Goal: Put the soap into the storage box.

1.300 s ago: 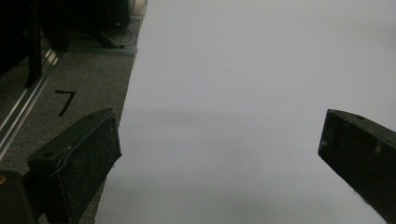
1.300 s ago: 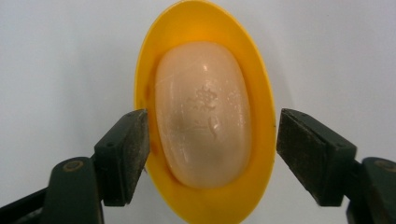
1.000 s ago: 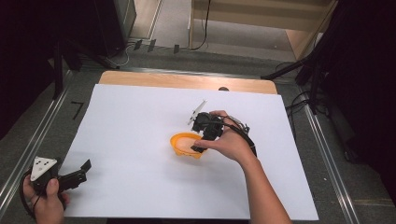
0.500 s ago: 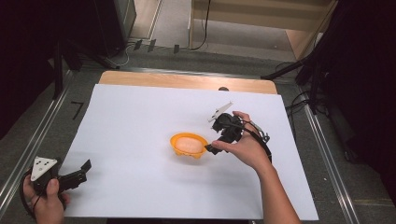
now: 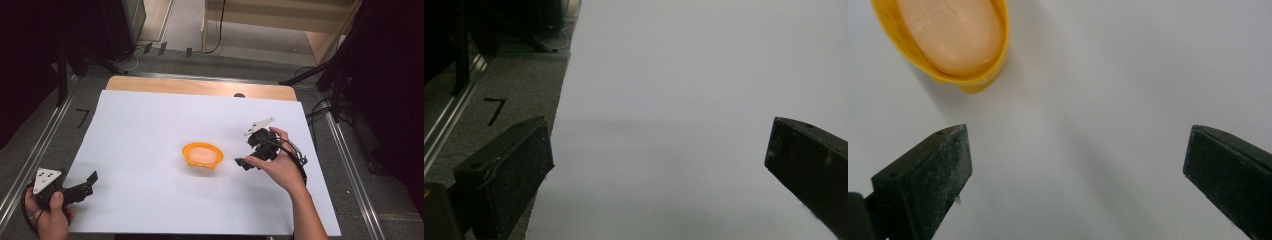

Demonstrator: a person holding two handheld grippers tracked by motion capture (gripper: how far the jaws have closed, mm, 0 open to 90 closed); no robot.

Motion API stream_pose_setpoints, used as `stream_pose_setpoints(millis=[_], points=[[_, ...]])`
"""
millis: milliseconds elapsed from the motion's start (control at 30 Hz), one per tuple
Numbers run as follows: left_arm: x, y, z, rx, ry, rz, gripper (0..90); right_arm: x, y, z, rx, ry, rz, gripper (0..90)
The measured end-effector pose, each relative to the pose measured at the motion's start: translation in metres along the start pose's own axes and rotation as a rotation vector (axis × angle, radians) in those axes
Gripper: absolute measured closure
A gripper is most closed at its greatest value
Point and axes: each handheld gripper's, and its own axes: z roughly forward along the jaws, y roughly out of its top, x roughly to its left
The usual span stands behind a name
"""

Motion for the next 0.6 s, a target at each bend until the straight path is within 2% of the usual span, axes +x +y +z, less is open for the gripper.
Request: stream_pose_setpoints(millis=[367,600], points=[[0.0,0.0,0.0,0.0,0.0,0.002,0.0,-0.016,-0.039,-0.013,-0.055,-0.036,0.094,0.7],[0.0,0.0,0.0,0.001,-0.006,0.01,0.0,-0.019,-0.057,-0.015,-0.075,-0.047,0.117,0.9]])
